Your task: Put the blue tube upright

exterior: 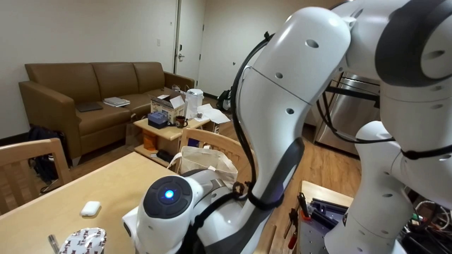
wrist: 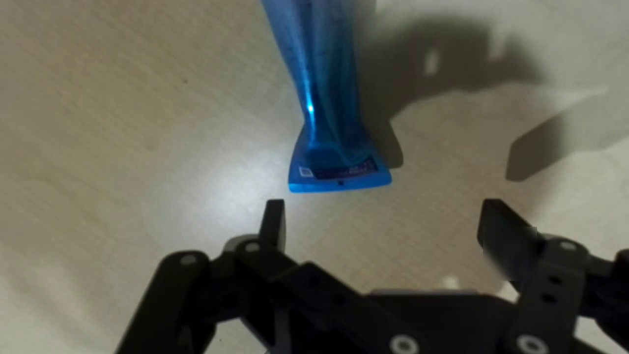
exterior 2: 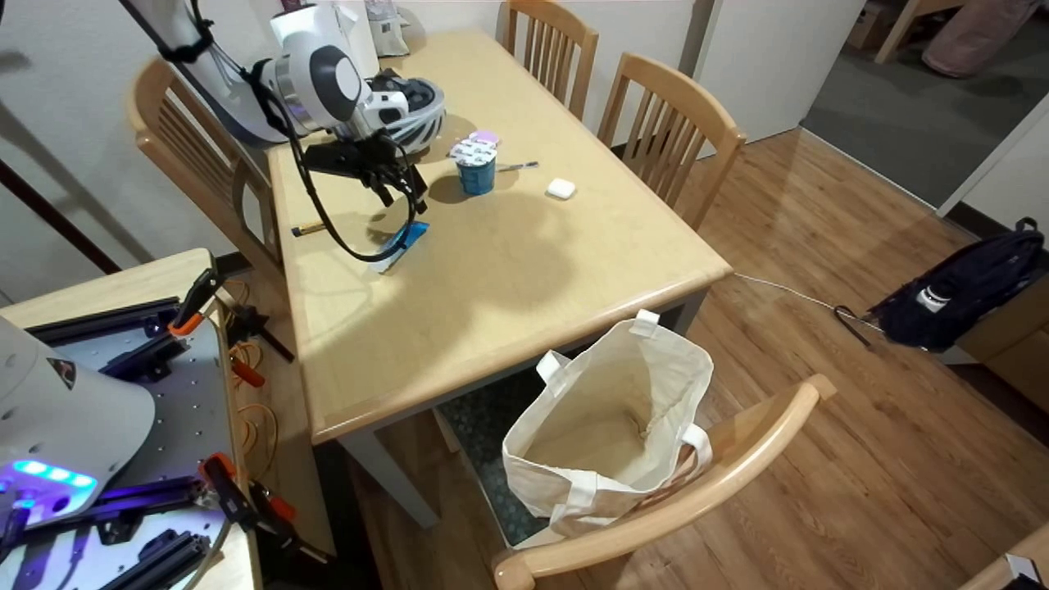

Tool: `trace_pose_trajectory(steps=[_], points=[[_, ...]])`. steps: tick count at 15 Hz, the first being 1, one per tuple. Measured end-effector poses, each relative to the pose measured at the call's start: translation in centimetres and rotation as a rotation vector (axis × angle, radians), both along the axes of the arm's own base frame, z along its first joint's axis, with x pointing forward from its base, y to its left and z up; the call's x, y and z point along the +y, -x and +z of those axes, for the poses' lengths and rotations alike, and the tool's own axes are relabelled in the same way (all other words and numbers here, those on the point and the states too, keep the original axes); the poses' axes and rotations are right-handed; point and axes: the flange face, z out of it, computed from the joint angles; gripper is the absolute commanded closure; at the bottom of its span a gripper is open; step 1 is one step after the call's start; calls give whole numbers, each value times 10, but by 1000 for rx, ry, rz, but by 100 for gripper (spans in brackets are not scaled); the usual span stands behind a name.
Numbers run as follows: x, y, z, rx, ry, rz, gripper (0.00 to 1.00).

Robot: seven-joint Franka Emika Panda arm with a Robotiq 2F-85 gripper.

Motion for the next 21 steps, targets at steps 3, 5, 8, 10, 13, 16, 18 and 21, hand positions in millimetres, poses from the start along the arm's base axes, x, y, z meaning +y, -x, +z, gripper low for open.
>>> trace_pose_trajectory(steps=[3, 5, 8, 10, 13, 16, 18, 21], points=[[-1, 0, -10, -29, -17, 24, 0], [-2, 1, -16, -42, -12, 43, 0], [0, 4, -24, -61, -4, 80, 0], [0, 5, -29, -63, -3, 89, 0], [-8, 0, -30, -54, -5, 60, 0], [-23, -8, -29, -52, -1, 13, 25], [-31, -12, -29, -45, -2, -9, 32], [-33, -13, -30, -29, -17, -17, 53]])
